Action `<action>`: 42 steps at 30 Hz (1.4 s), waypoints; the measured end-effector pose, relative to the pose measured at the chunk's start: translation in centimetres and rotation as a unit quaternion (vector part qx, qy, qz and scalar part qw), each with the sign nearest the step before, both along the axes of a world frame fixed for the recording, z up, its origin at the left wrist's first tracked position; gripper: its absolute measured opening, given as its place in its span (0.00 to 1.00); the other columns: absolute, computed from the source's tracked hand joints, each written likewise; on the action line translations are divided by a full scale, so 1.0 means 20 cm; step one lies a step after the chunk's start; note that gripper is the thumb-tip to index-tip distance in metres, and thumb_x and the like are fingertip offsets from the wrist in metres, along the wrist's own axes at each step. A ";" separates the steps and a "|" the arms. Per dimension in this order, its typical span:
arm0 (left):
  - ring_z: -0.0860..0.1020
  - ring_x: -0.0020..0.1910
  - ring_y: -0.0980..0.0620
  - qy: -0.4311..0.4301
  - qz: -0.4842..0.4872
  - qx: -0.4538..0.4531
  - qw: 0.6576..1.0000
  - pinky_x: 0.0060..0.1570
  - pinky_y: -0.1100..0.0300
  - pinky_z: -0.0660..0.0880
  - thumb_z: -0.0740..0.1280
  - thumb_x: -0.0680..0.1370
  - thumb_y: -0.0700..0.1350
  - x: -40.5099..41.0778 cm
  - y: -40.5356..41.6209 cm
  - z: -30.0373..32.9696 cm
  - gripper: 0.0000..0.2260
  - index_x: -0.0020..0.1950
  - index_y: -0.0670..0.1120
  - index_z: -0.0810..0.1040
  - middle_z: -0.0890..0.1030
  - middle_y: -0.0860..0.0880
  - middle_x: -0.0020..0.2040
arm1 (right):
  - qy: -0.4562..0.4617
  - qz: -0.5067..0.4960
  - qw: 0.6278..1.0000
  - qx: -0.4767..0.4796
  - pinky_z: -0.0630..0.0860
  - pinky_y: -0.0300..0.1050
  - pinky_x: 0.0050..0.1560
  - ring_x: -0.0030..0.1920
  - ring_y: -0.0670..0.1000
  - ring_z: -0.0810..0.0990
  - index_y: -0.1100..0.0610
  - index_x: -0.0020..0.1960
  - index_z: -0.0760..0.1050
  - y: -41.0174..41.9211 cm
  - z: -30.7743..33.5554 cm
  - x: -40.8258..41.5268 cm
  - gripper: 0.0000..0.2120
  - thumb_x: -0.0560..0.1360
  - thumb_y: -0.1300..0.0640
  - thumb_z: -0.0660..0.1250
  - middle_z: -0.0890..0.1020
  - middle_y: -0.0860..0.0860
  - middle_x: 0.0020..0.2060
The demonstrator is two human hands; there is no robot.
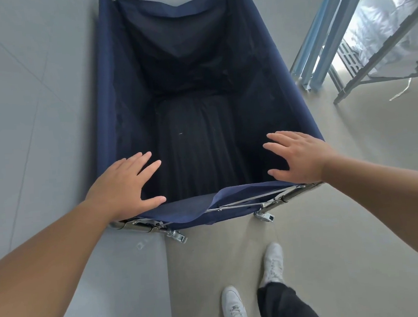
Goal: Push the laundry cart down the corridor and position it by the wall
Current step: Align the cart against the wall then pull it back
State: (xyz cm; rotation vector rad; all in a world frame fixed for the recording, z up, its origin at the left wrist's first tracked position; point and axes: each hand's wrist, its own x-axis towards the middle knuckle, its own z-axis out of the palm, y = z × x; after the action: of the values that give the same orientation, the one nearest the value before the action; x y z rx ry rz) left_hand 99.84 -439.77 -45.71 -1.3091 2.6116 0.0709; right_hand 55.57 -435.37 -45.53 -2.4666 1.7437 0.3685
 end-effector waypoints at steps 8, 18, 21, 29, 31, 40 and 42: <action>0.56 0.77 0.47 -0.003 0.000 0.000 1.000 0.74 0.48 0.55 0.50 0.72 0.75 0.00 0.00 0.00 0.40 0.78 0.53 0.57 0.58 0.47 0.79 | 0.003 0.018 1.000 -0.005 0.56 0.51 0.72 0.74 0.53 0.60 0.48 0.74 0.63 0.00 0.00 0.00 0.36 0.73 0.28 0.52 0.64 0.50 0.75; 0.58 0.76 0.47 -0.047 0.001 -0.021 0.999 0.74 0.46 0.52 0.50 0.72 0.75 0.00 0.01 0.01 0.40 0.77 0.52 0.61 0.61 0.46 0.78 | -0.027 0.028 0.999 -0.021 0.58 0.52 0.71 0.73 0.54 0.62 0.48 0.72 0.65 0.00 0.00 -0.01 0.36 0.72 0.28 0.52 0.66 0.50 0.74; 0.59 0.75 0.47 -0.057 0.004 -0.023 0.998 0.73 0.46 0.53 0.50 0.72 0.75 -0.01 0.01 0.01 0.40 0.76 0.52 0.62 0.63 0.46 0.77 | -0.034 0.036 0.998 -0.025 0.58 0.52 0.71 0.73 0.54 0.62 0.48 0.72 0.65 0.00 0.00 -0.01 0.36 0.72 0.28 0.52 0.66 0.50 0.74; 0.59 0.76 0.47 -0.061 0.007 -0.021 0.998 0.74 0.46 0.53 0.51 0.72 0.75 -0.03 0.01 0.01 0.40 0.77 0.51 0.62 0.62 0.46 0.77 | -0.033 0.043 0.998 -0.029 0.58 0.52 0.71 0.73 0.54 0.61 0.48 0.73 0.64 0.01 -0.01 -0.02 0.36 0.72 0.28 0.52 0.65 0.51 0.74; 0.59 0.76 0.47 -0.059 0.006 -0.019 0.998 0.74 0.47 0.53 0.51 0.72 0.75 -0.03 0.02 0.01 0.40 0.77 0.52 0.61 0.62 0.46 0.77 | -0.028 0.041 0.998 -0.028 0.57 0.51 0.72 0.73 0.54 0.61 0.48 0.73 0.64 0.01 -0.01 -0.02 0.36 0.72 0.28 0.52 0.65 0.50 0.74; 0.55 0.77 0.49 -0.029 -0.003 -0.015 0.999 0.75 0.48 0.50 0.50 0.72 0.74 -0.01 0.01 0.01 0.40 0.78 0.52 0.58 0.59 0.48 0.78 | -0.009 0.024 0.999 -0.021 0.58 0.52 0.71 0.73 0.53 0.61 0.47 0.73 0.64 0.00 0.00 0.00 0.36 0.72 0.28 0.51 0.65 0.50 0.74; 0.55 0.77 0.49 -0.029 -0.004 -0.017 0.999 0.75 0.48 0.50 0.50 0.72 0.74 -0.01 0.01 0.01 0.40 0.78 0.52 0.59 0.59 0.47 0.78 | -0.011 0.024 0.999 -0.020 0.59 0.52 0.71 0.73 0.53 0.62 0.47 0.73 0.64 0.00 0.00 0.00 0.36 0.72 0.28 0.51 0.66 0.50 0.74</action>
State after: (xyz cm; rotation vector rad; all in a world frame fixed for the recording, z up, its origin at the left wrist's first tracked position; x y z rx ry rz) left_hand 99.59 -439.52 -45.54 -1.2933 2.5797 -0.0135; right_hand 55.57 -435.38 -45.56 -2.5338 1.7030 0.3105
